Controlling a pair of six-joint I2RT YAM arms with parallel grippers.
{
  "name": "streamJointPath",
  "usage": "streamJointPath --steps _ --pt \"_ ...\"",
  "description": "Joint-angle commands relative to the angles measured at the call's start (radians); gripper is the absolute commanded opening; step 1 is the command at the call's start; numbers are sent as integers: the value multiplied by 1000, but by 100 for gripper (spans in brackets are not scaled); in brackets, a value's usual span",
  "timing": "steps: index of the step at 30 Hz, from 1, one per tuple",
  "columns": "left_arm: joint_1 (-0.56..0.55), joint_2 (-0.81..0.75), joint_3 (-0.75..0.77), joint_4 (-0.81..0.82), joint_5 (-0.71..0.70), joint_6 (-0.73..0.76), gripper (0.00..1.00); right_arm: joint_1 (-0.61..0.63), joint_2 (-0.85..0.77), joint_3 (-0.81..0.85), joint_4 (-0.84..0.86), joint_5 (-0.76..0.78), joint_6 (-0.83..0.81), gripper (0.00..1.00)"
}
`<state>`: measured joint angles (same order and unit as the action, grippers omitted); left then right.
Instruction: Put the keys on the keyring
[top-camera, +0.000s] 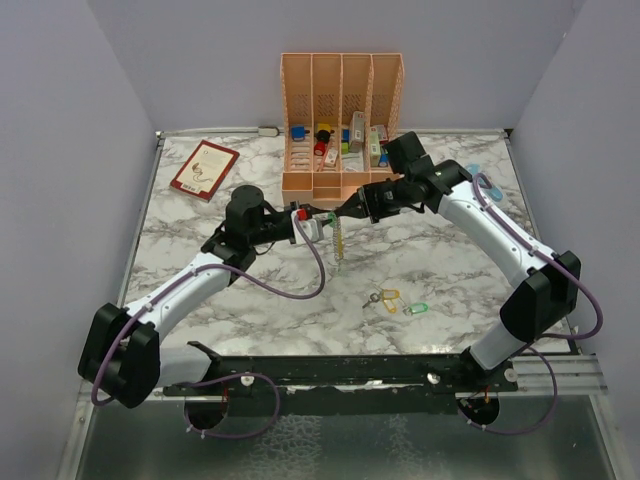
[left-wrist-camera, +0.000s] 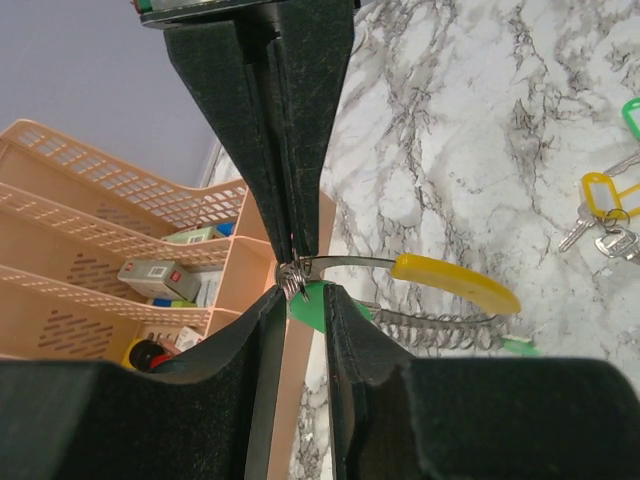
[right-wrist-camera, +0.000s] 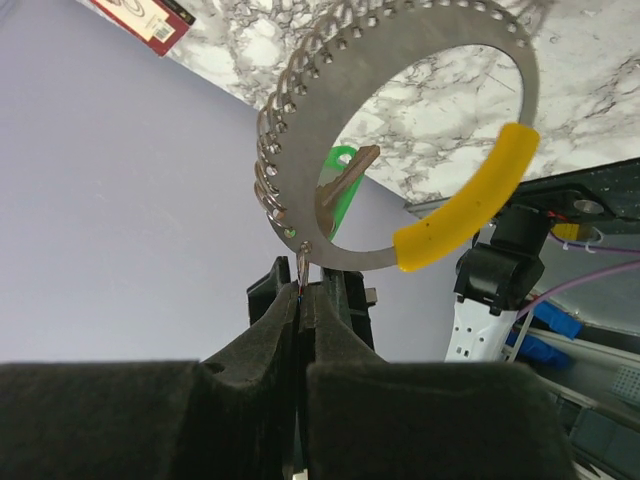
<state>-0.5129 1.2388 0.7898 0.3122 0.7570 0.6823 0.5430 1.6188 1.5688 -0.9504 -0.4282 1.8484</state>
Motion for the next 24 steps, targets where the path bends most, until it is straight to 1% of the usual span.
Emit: streamJointPath --steps 1,5,7,12,24 --pt "-6 15 -1 33 10 -59 28 -3 -54 -36 67 -19 42 1" --pt "-7 25 -3 51 -8 -75 38 -3 -57 -44 70 -24 43 1" --pt "-7 31 0 59 -8 -84 39 -3 -59 -45 76 -28 43 1" --pt "-9 39 1 76 16 -105 39 -3 -58 -46 85 -30 43 1" --pt "-10 50 9 110 24 -146 32 -2 -65 -70 109 -35 36 1"
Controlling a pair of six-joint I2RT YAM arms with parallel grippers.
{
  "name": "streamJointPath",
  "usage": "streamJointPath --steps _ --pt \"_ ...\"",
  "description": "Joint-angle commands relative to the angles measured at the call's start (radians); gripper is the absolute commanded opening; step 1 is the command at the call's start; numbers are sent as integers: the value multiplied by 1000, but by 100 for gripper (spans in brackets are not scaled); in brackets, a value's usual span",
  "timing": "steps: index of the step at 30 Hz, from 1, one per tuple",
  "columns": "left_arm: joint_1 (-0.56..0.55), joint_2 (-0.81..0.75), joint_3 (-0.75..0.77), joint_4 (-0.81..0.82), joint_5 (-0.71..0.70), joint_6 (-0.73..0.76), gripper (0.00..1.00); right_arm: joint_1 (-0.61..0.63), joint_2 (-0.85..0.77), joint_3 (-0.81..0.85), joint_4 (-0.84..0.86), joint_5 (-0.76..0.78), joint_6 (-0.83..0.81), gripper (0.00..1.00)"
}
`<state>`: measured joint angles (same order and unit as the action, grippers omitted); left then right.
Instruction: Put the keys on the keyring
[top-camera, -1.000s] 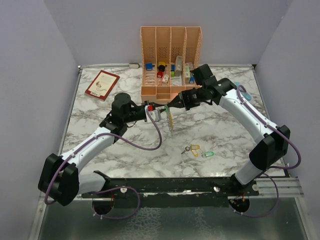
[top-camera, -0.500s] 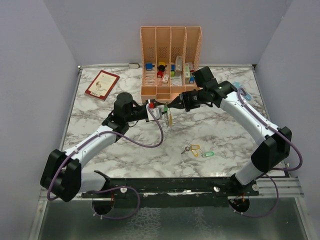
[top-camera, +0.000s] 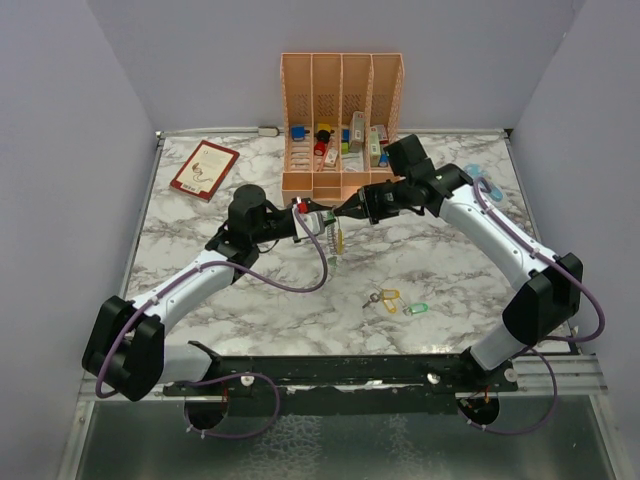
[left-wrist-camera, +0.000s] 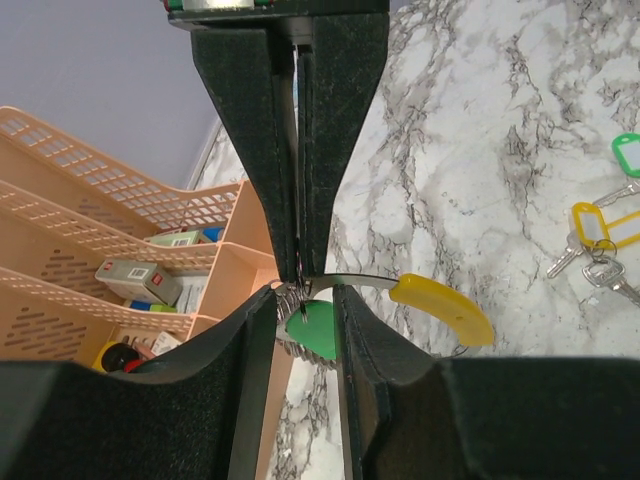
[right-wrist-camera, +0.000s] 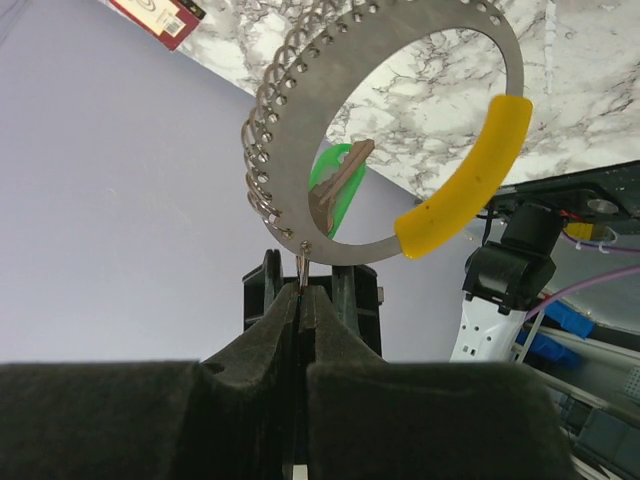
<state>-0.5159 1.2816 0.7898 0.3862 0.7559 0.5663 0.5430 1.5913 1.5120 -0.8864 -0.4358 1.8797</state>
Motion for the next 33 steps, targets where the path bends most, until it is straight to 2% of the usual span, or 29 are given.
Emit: streamJointPath --steps 1,7,16,25,29,33 --pt "-7 7 9 36 25 -32 31 -2 -39 -16 46 -27 5 1" --pt "-8 -1 -1 20 10 -20 29 -2 -64 -46 74 -20 29 1" --pt "-8 -15 -14 -78 -12 140 24 -2 -80 -58 84 -6 40 1" --pt "-8 -16 -17 -66 -21 222 4 -3 -82 -57 82 -9 48 1" --pt "-9 -18 -16 -68 -12 238 5 -2 -88 -67 98 -11 63 1" --pt "-9 -23 -6 -62 -26 190 23 -2 -93 -68 101 -4 68 1"
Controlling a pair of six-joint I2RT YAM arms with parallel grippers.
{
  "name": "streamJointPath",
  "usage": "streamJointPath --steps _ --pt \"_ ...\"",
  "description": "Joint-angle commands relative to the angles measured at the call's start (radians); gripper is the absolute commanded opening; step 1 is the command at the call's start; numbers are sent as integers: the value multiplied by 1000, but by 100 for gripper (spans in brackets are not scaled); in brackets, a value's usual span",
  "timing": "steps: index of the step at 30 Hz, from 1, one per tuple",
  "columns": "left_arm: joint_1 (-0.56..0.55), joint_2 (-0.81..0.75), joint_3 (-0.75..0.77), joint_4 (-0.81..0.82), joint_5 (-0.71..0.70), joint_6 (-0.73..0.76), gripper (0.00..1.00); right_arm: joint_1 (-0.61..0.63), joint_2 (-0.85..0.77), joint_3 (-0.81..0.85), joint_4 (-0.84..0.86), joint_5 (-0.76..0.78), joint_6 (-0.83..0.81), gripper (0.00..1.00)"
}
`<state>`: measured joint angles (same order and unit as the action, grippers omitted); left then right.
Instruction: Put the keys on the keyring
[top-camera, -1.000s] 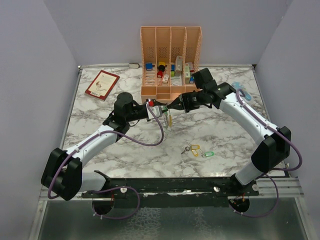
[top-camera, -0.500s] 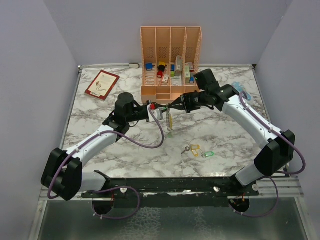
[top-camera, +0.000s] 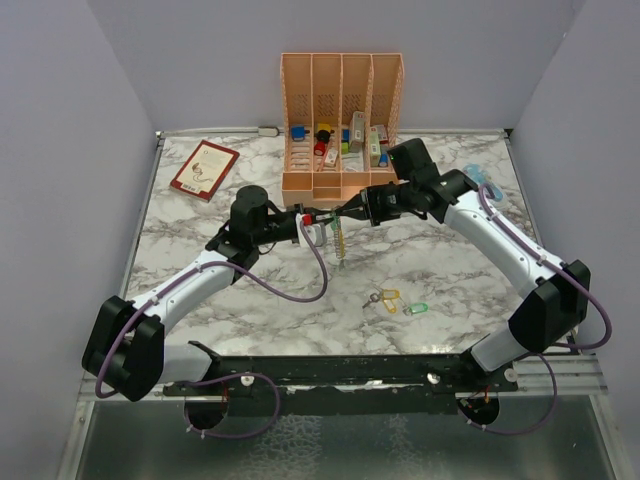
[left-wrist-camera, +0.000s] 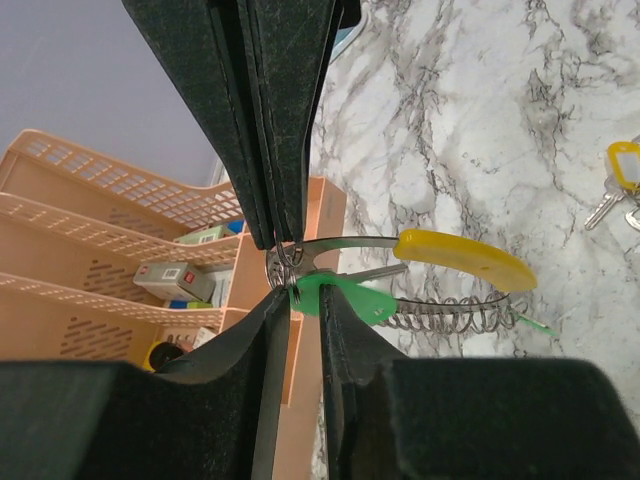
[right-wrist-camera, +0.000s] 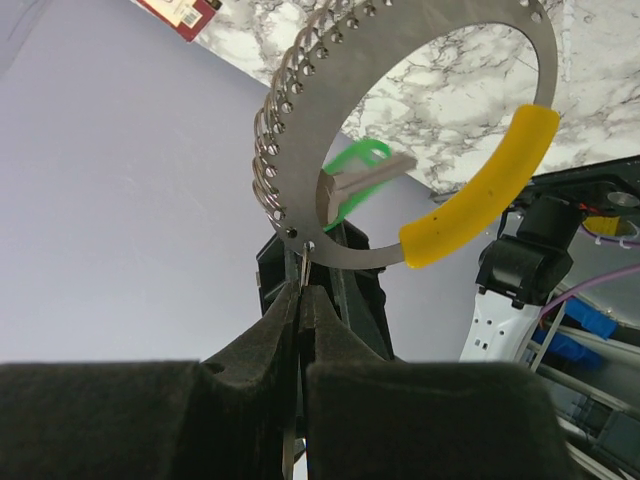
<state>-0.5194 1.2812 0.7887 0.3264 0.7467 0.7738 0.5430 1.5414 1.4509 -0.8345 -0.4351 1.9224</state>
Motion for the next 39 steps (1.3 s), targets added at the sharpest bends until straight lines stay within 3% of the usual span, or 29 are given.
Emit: streamJointPath --steps 1,4,26,33,39 --pt "-6 -25 -2 3 -27 -42 28 -2 -44 -9 50 -4 27 1" --pt "-5 -36 11 14 -55 -114 39 -2 -50 -20 57 -3 30 1" --pt "-6 -22 18 111 40 -233 40 0 -50 -31 74 -7 21 1" --pt "-5 -11 17 128 50 -247 35 3 -46 -25 80 -8 17 1" --pt "-5 2 18 140 54 -245 20 6 -48 -23 78 -7 12 1"
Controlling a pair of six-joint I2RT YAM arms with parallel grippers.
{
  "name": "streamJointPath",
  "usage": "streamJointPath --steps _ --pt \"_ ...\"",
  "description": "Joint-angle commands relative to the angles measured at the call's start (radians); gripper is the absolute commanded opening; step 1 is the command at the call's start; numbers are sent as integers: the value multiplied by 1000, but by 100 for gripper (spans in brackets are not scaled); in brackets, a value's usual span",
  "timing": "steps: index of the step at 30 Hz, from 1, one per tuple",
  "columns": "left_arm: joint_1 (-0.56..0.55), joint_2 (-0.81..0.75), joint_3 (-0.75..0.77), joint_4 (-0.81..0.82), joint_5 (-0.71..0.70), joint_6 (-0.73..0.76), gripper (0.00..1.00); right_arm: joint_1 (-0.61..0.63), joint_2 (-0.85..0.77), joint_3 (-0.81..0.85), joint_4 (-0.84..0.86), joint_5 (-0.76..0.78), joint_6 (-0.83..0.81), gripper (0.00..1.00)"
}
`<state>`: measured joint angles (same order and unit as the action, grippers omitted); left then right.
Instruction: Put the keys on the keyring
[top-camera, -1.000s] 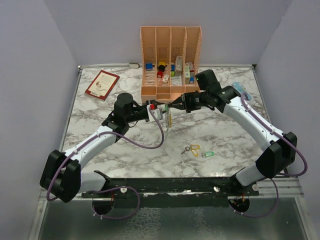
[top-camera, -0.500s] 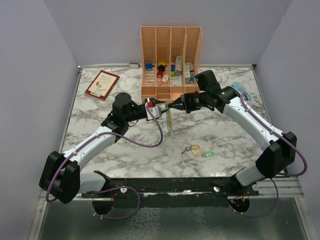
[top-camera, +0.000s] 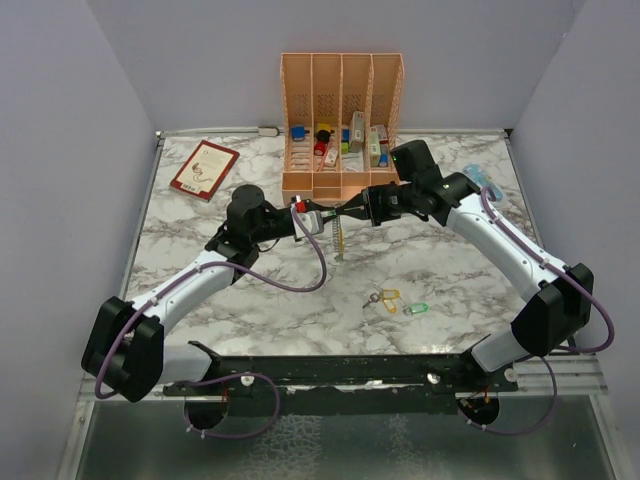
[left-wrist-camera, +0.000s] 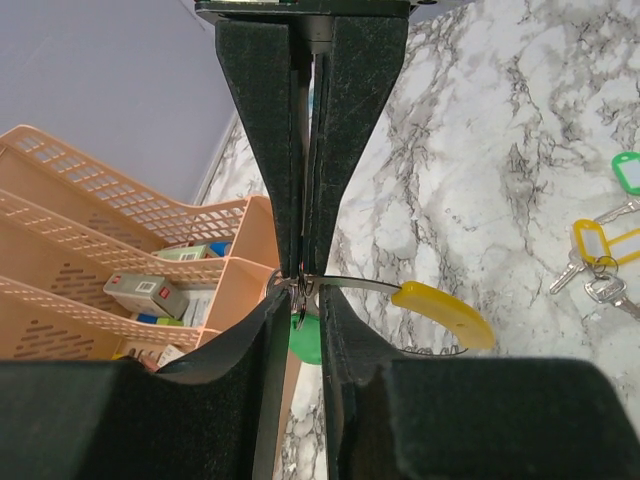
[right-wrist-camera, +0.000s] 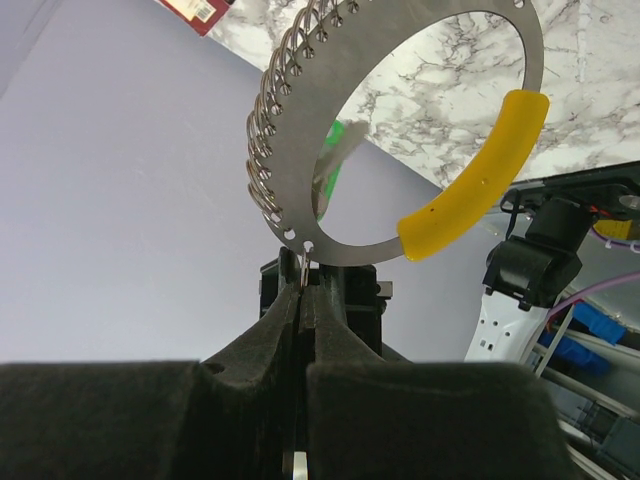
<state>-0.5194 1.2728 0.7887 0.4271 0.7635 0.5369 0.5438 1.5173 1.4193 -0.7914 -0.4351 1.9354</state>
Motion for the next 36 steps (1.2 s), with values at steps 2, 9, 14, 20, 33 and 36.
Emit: streamJointPath --steps 2,9,14,20,33,36 --pt "-6 14 18 38 38 -6 18 5 -24 6 36 -8 -1 1" --pt "-5 20 20 50 43 -9 18 8 -21 6 42 -11 -4 1" --pt "-7 26 23 56 48 -12 14 10 -18 4 48 -14 -4 1" --pt "-7 30 23 53 50 -11 4 10 -17 7 47 -13 -7 1" --pt "-8 30 38 30 42 -3 0 12 -46 -47 146 36 -42 1" --pt "-6 16 55 -70 77 54 0 12 -58 -60 181 68 -89 10"
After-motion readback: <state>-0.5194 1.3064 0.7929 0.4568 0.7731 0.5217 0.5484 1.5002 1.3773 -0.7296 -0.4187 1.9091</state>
